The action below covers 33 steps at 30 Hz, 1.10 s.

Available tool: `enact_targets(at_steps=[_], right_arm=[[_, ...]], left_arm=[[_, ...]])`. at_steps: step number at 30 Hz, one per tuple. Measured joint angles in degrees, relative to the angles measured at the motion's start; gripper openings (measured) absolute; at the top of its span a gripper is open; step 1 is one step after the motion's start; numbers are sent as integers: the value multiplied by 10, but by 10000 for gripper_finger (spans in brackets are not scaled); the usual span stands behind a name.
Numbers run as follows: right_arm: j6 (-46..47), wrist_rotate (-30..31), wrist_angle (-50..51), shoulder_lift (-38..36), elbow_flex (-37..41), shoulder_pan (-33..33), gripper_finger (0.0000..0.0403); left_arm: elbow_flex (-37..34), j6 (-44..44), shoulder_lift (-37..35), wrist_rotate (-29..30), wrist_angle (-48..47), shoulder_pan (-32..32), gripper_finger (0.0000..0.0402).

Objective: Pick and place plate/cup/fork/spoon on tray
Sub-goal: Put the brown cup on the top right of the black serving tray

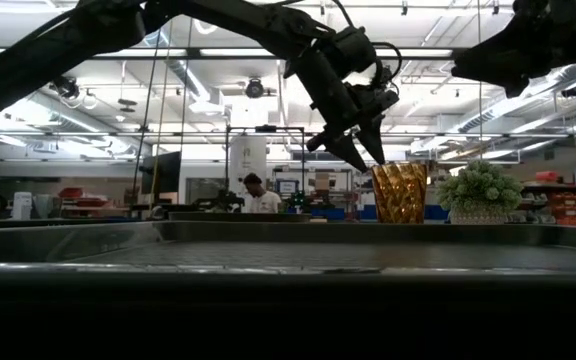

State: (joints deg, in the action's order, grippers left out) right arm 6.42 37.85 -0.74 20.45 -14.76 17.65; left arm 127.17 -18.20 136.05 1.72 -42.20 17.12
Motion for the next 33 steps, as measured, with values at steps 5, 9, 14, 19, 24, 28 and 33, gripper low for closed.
enact_targets(at_steps=[5, 9, 14, 19, 24, 28, 33], right_arm=[[0, -2, -7, 0, 0, 0, 142], [1, -5, -9, 0, 0, 0, 142], [5, -5, -9, 0, 0, 0, 142], [7, -5, -9, 0, 0, 0, 142], [7, -5, -10, 0, 0, 0, 142], [7, -5, -10, 0, 0, 0, 142], [5, -5, -10, 0, 0, 0, 142]], left_arm=[[0, 9, 0, 0, -1, 0, 173], [0, 9, 0, 0, -9, 0, 154], [-1, 14, 6, -6, -26, 0, 138], [-1, 15, 9, -9, -22, 0, 136], [-1, 21, 9, -9, -21, 0, 120], [-1, 21, 9, -9, -21, 0, 89], [-1, 26, 9, -9, -18, 0, 41]])
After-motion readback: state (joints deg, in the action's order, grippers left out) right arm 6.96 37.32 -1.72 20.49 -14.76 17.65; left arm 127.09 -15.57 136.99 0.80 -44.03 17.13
